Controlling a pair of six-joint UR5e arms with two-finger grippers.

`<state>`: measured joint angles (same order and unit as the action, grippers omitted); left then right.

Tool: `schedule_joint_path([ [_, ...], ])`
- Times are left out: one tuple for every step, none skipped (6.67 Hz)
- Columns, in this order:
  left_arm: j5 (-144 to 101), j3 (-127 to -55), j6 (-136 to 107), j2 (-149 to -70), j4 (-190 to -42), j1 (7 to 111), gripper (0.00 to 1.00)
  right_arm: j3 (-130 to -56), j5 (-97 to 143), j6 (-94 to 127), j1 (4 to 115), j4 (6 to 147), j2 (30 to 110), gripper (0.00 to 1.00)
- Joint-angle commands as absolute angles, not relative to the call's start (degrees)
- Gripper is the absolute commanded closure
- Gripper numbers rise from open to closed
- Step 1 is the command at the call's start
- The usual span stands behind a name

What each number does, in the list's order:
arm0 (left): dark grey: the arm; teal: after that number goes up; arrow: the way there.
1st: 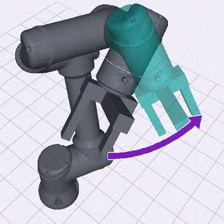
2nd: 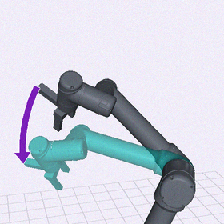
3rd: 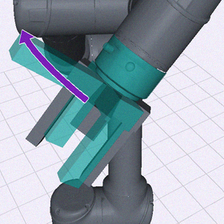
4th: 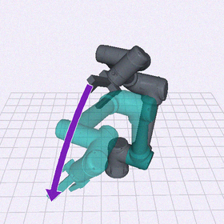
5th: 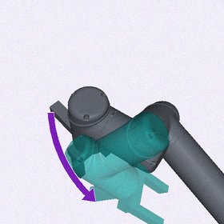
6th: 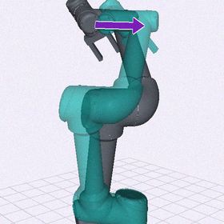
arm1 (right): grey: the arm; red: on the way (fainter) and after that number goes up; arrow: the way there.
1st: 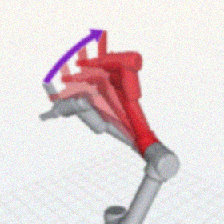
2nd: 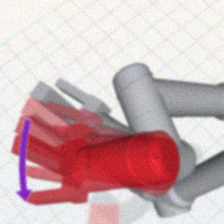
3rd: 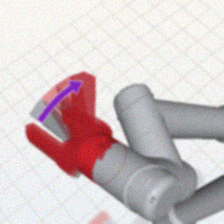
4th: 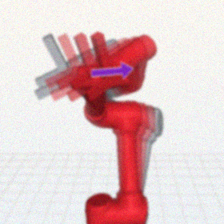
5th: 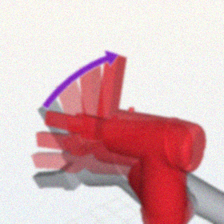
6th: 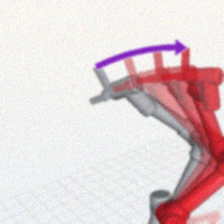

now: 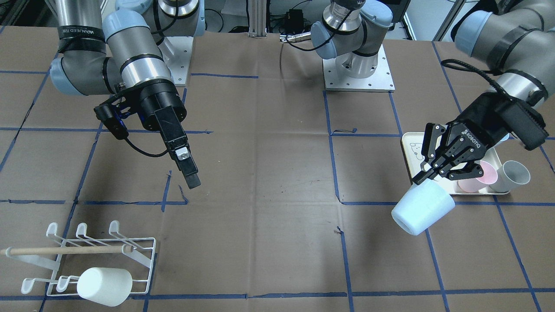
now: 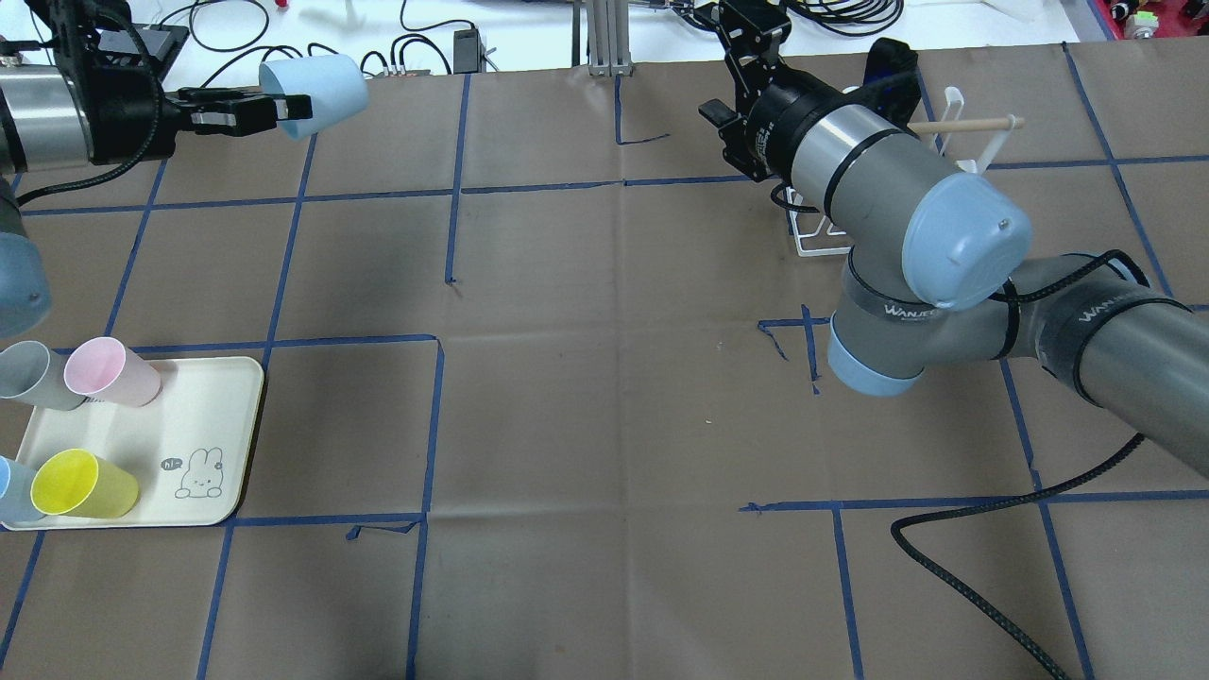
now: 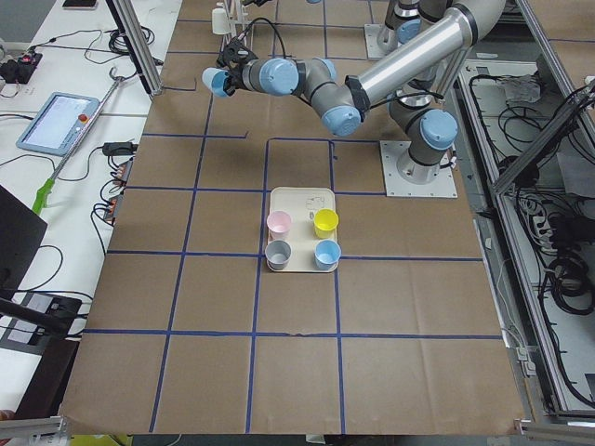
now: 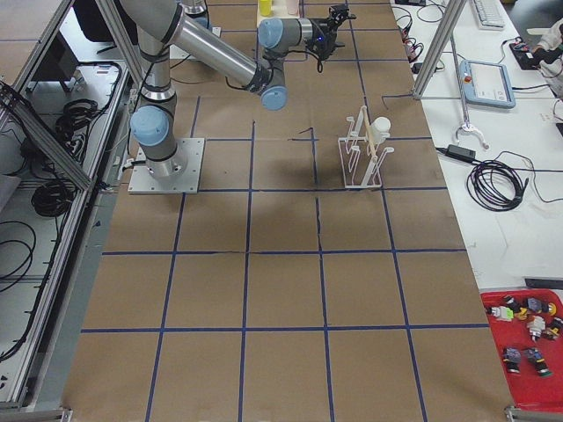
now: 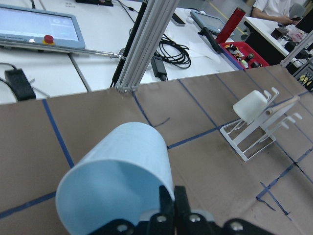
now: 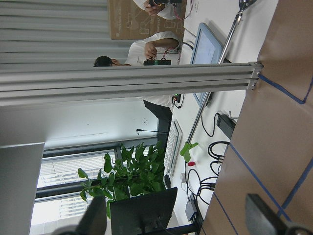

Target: Transfer IKEA cup to right arm and place on rack

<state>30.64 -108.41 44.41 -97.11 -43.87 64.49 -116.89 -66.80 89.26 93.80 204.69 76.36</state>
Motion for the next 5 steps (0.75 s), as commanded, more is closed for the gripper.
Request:
schedule_joint_path([
  [26.8, -109.9, 44.3, -102.3, -26.4, 70.8, 1.0, -118.1, -66.5, 95.6, 93.9, 204.7, 77.9, 0.0],
  [26.7, -111.4, 44.1, -102.0, -22.8, 73.5, 1.0, -118.0, -66.0, 95.6, 94.0, 204.8, 77.7, 0.0],
  [25.8, -115.4, 44.7, -102.4, -16.7, 74.0, 1.0, -117.9, -66.0, 95.5, 94.0, 204.9, 77.7, 0.0],
  [22.9, -121.0, 43.0, -103.0, -5.0, 74.0, 0.99, -117.8, -66.6, 94.8, 94.0, 204.7, 77.8, 0.0],
  [22.9, -123.2, 38.9, -102.3, -3.2, 74.2, 0.97, -117.9, -66.5, 94.7, 94.0, 204.4, 77.6, 0.0],
])
